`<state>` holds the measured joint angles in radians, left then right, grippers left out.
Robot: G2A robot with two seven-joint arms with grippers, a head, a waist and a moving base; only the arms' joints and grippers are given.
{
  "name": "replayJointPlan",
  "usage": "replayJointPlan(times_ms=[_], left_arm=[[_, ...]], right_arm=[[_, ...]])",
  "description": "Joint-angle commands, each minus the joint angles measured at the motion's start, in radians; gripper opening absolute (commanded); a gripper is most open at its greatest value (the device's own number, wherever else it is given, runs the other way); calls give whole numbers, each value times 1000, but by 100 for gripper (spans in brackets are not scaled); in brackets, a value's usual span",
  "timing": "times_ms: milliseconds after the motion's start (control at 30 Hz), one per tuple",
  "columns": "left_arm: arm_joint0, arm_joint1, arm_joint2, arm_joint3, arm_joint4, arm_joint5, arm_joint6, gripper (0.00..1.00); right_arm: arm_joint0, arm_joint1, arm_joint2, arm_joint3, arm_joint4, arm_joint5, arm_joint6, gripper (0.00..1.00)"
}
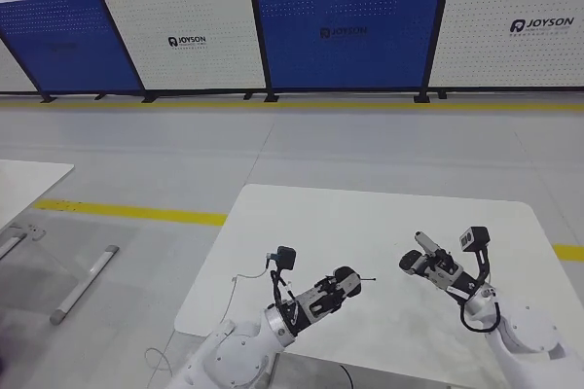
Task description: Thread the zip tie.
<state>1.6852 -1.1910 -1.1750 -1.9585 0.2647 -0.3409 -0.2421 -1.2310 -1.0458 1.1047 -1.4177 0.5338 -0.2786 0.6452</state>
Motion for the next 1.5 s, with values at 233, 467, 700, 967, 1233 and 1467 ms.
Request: replayJointPlan(times_ms=[233,467,700,967,1233,1467], left_arm=[[-14,2,-2,24,-7,9,-17,0],[-54,-4,15,69,-143,69,-52,0],[-169,-15,43,195,-344,118,-124,0],[-174,-15,45,202,-346,119,-134,0],[-174,-15,45,202,-346,119,-134,0],[-174,-15,45,202,-346,119,-134,0]], right_arm=[[0,0,0,0,0,0,0,100],[0,0,0,0,0,0,0,100],[0,0,0,0,0,0,0,100],[0,0,0,0,0,0,0,100],[4,7,36,-66,-51,19,28,100],[-7,54,202,-169,-264,161,149,100]])
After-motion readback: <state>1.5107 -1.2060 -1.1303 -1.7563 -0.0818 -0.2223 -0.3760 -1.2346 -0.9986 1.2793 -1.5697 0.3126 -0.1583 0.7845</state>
